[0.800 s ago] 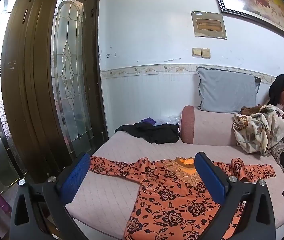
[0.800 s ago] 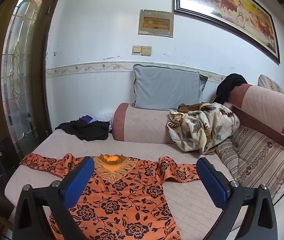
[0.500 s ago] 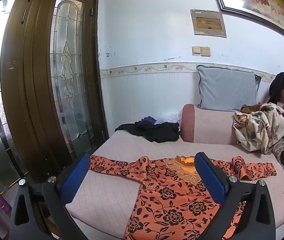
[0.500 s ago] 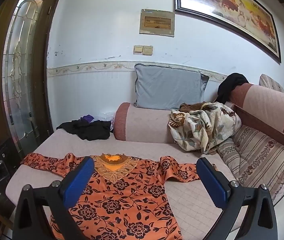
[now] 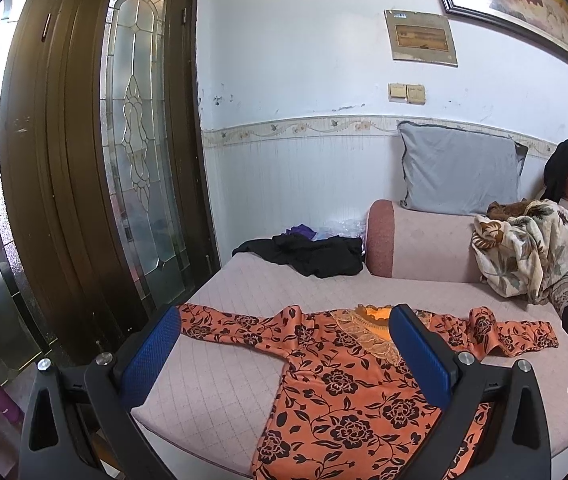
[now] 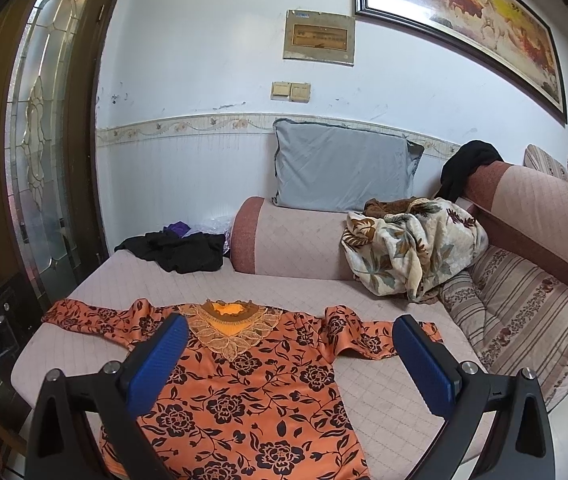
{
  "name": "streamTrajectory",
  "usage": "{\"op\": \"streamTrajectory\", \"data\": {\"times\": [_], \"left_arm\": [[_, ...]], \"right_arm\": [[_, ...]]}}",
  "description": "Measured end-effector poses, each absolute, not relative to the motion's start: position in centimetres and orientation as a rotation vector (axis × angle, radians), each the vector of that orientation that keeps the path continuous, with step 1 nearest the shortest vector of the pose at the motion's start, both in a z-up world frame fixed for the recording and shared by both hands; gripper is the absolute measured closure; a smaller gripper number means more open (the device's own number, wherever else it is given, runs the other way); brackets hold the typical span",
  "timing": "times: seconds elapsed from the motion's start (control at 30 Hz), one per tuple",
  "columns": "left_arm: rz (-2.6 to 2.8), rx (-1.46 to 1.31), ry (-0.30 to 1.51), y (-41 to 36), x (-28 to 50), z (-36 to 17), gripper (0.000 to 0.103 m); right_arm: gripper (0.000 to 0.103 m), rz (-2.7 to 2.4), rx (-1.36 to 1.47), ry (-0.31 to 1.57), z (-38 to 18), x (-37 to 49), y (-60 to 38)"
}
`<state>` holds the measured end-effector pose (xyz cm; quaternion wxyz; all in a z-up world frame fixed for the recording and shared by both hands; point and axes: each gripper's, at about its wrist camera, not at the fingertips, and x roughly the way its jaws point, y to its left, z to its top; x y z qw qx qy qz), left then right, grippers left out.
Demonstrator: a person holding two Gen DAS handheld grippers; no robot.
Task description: Fold small clothes
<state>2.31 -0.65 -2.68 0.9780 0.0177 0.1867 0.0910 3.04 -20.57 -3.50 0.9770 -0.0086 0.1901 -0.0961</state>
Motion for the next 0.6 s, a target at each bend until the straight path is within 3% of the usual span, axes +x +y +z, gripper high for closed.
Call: {"op": "streamTrajectory", "data": {"times": [0.6], "left_arm": [[0.202,0.043,0.437,-0.3,6.1,-4.6,0.0]], "right_arm": [[0.0,-0.182,-0.054,0.446,-5.8,7.3,-20.0]]}}
